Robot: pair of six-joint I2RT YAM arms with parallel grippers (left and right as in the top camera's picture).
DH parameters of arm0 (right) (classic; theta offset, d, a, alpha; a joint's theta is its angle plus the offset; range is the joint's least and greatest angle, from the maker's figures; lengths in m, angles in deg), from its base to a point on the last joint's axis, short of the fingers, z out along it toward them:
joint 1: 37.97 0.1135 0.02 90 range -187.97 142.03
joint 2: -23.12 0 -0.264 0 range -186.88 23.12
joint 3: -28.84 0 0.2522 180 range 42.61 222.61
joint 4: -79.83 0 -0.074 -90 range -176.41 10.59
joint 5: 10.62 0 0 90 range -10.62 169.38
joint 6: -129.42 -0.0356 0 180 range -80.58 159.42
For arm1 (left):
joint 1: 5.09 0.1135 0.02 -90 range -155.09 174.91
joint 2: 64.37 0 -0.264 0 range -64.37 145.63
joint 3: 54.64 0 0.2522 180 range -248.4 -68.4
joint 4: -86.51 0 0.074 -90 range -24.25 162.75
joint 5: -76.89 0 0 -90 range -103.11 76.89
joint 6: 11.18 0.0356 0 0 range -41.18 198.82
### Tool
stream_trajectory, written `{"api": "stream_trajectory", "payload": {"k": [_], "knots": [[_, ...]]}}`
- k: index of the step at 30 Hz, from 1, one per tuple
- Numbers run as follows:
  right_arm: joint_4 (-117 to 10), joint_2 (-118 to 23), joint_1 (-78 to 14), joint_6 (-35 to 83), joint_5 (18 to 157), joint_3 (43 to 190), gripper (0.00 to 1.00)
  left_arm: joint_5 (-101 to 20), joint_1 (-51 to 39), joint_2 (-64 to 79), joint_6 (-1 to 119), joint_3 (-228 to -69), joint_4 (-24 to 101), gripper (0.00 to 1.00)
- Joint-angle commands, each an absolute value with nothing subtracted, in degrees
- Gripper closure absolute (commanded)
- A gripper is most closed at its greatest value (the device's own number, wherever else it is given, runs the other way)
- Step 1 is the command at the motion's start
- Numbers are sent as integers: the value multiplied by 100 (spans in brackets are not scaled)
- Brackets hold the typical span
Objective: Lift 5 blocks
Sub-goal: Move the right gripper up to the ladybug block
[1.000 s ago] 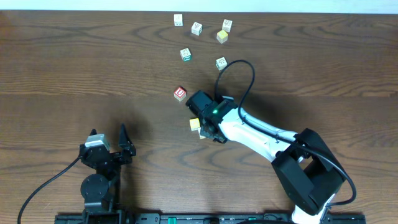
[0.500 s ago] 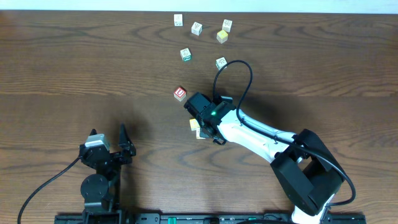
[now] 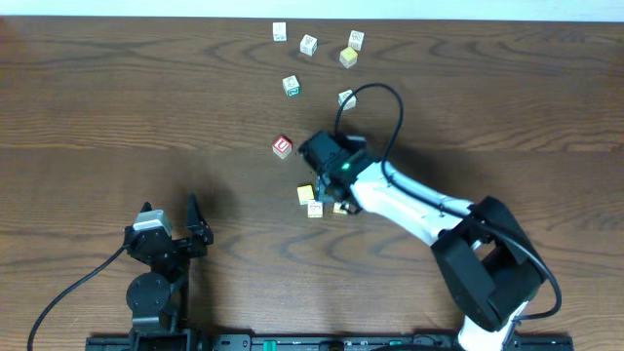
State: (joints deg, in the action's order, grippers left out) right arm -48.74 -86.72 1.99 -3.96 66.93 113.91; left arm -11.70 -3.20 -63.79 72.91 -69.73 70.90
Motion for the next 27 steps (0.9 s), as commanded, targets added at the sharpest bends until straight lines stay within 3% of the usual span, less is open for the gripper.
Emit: {"api": "stream_trajectory", "payload": {"k": [1,5,13,21,27], "knots": [[-5040,-8714,-227,679,7200,11907,11,-1117,-285,-6414,7345,-6863,6863,20],[-5319,-8716,-732,1453,7683,12403,2,-1117,-285,-6414,7345,-6863,6865,20],[-5794,-8729,-1217,3036,7899,12952,5,-1117,-285,-6414,7345,-6863,6863,20],[-6572,-9157,-1359,3182,7773,13048,4,-1117,-285,-6414,7345,-6863,6863,20],[-6428,-9927,-1532,3302,7777,13765,7,-1117,-285,-6414,7345,-6863,6863,20]]}}
